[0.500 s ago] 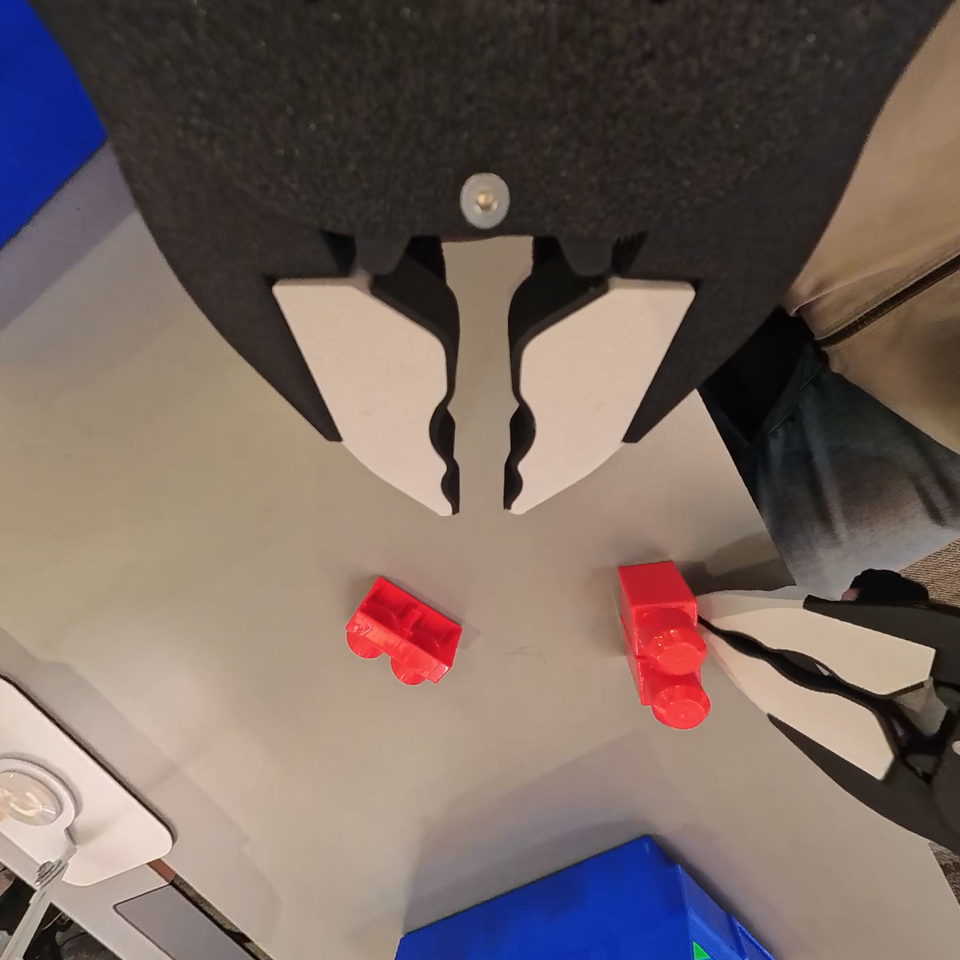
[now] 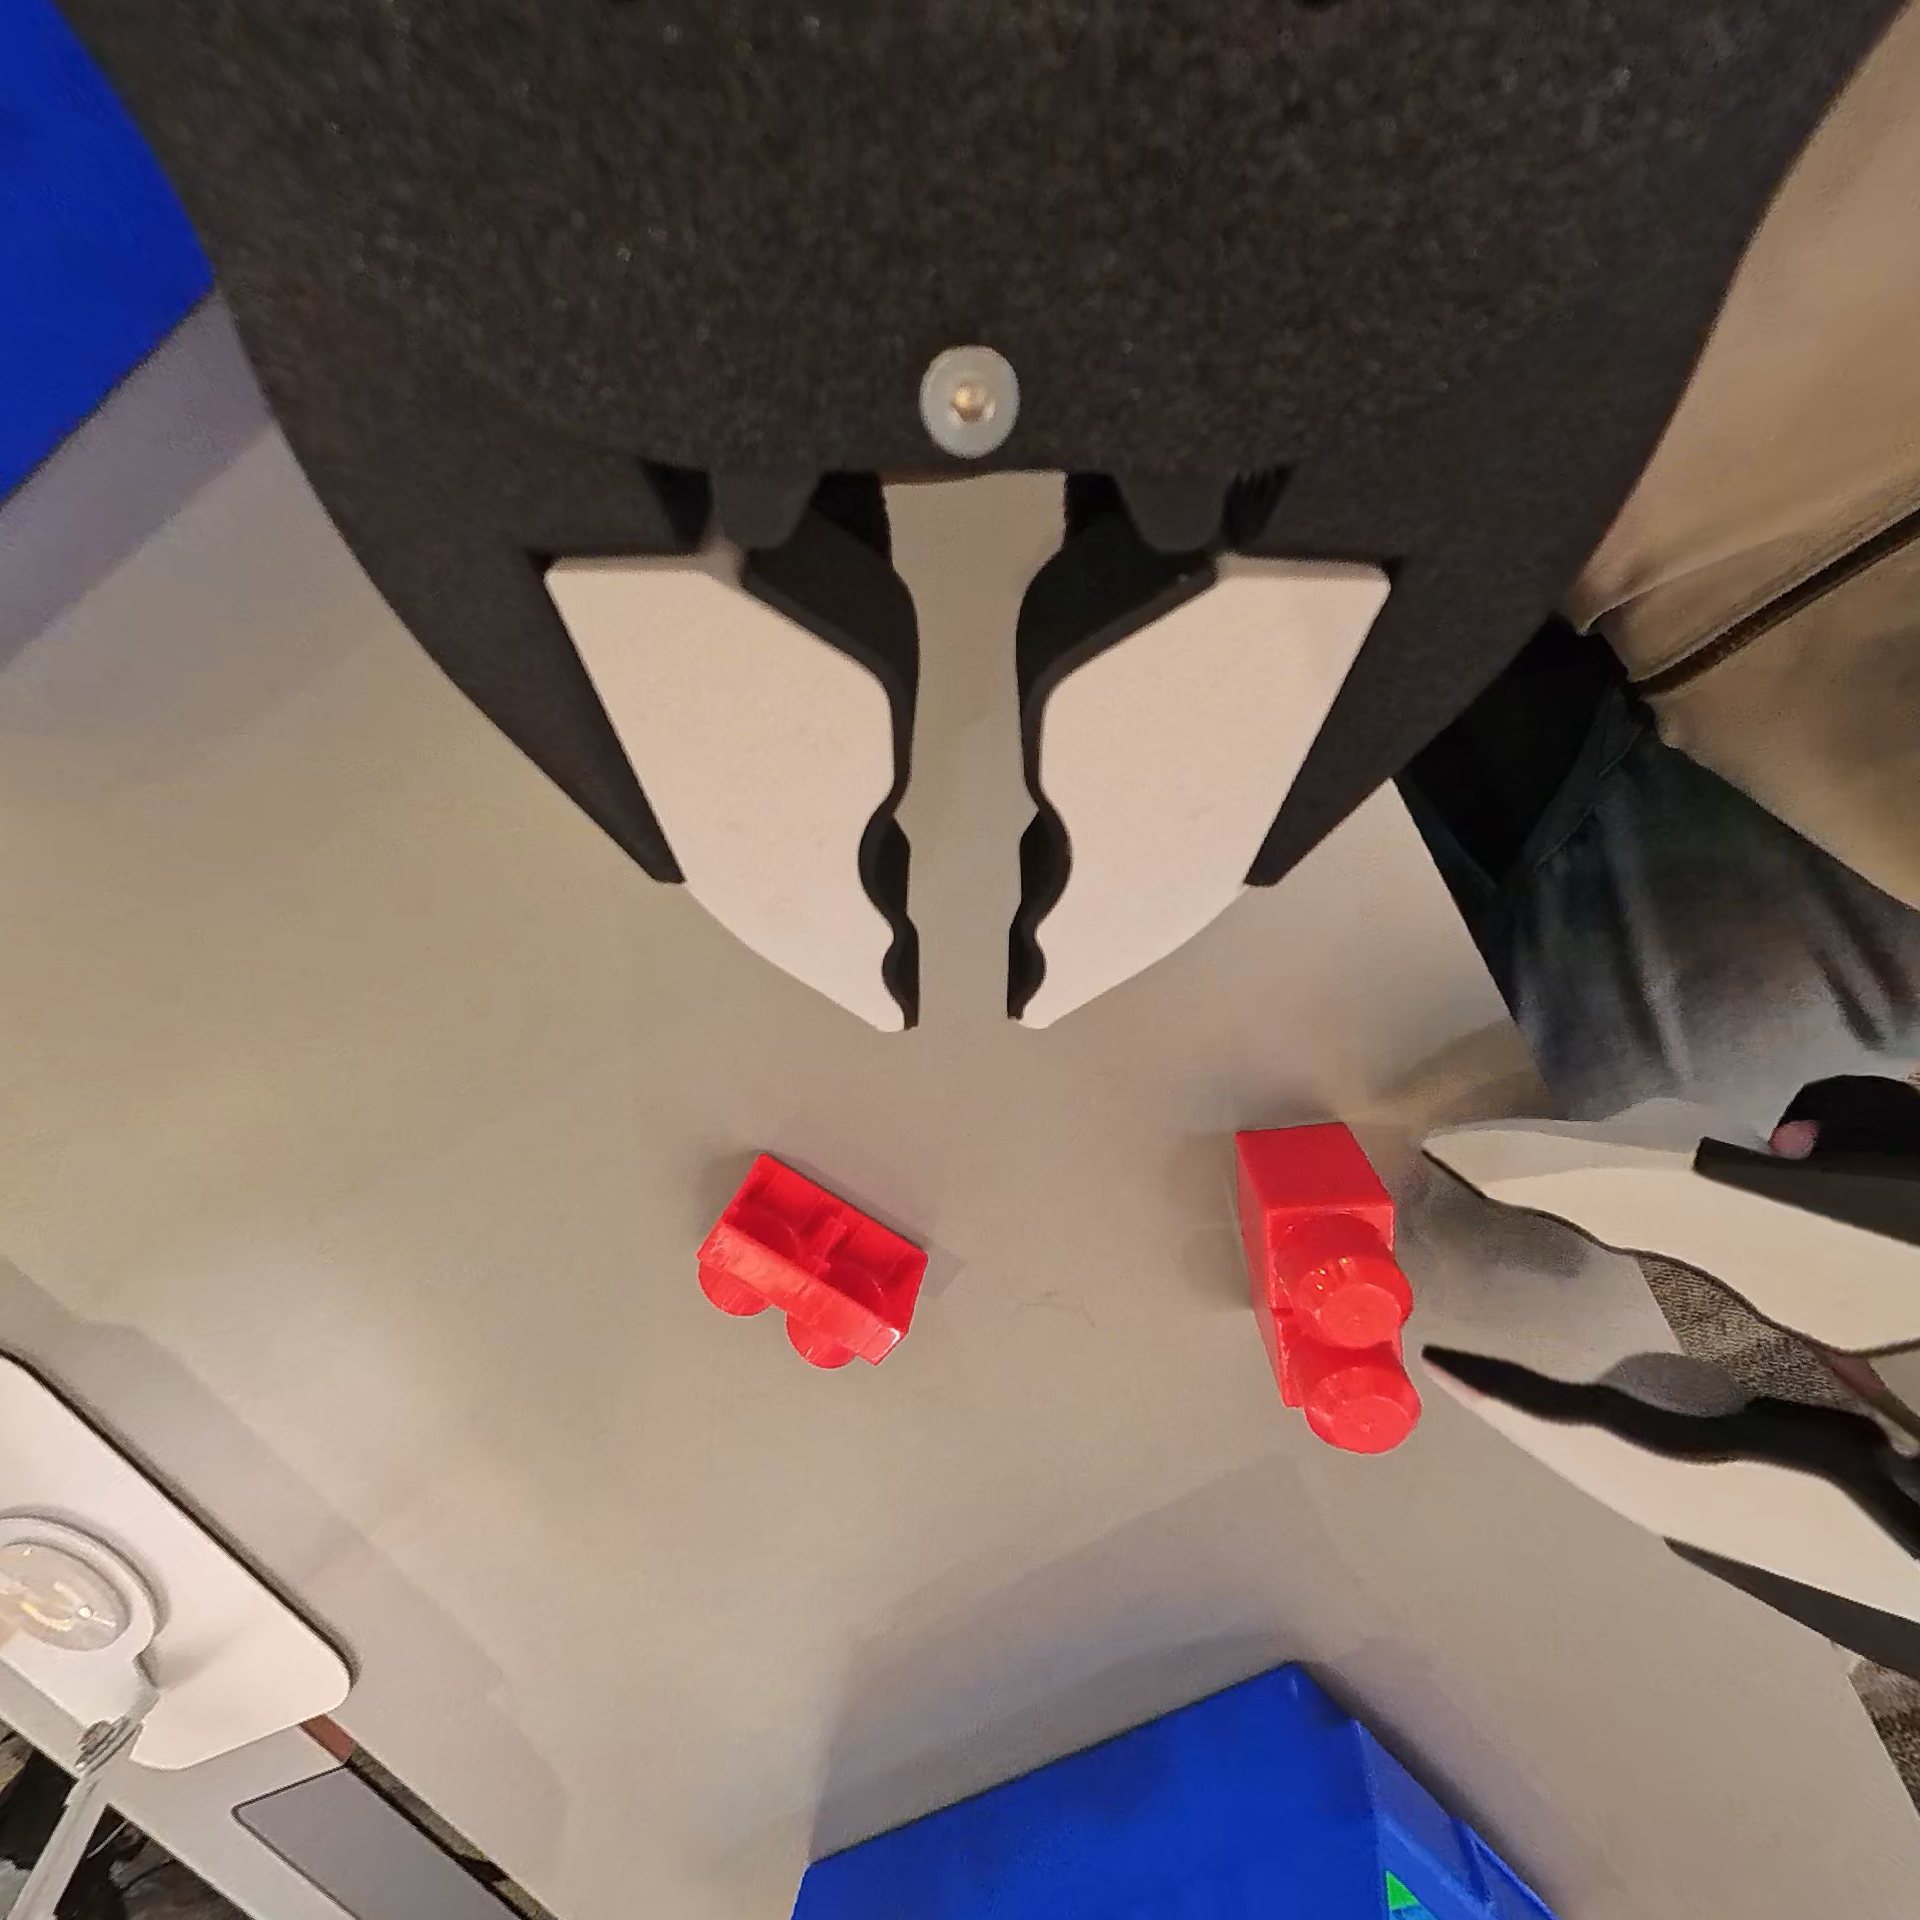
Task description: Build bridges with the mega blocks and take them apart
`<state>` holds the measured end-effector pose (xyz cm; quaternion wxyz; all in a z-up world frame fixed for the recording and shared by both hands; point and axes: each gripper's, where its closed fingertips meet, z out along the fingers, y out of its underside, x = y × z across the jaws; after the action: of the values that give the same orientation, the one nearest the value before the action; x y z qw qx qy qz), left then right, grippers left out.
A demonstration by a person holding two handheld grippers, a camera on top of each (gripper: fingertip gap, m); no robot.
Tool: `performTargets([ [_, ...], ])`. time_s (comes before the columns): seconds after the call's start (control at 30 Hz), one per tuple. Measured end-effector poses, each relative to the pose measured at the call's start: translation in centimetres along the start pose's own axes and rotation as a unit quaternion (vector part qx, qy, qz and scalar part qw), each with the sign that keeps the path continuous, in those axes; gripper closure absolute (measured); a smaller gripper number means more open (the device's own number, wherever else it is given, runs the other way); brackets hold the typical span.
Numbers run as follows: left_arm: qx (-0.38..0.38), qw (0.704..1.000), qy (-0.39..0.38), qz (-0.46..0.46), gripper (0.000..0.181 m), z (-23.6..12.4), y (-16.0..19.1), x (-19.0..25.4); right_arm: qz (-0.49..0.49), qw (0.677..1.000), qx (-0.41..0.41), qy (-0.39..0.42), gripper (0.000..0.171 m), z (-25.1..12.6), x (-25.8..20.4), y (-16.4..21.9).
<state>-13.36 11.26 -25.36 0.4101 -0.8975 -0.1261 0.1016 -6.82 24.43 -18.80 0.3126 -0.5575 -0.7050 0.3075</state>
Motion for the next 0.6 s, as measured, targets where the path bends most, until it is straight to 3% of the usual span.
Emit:
performTargets([
  [0.13, 0.011, 0.996, 0.004, -0.089, 0.093, 0.3, -0.3, -0.5, 0.0, 1.0, 0.003, 0.001, 0.155, -0.3, 0.0, -0.1],
  [0.6, 0.011, 0.997, 0.002, -0.077, 0.087, 3.1, -1.5, -0.6, -0.004, 1.0, 0.012, 0.012, 0.155, -1.5, 0.3, -0.8],
])
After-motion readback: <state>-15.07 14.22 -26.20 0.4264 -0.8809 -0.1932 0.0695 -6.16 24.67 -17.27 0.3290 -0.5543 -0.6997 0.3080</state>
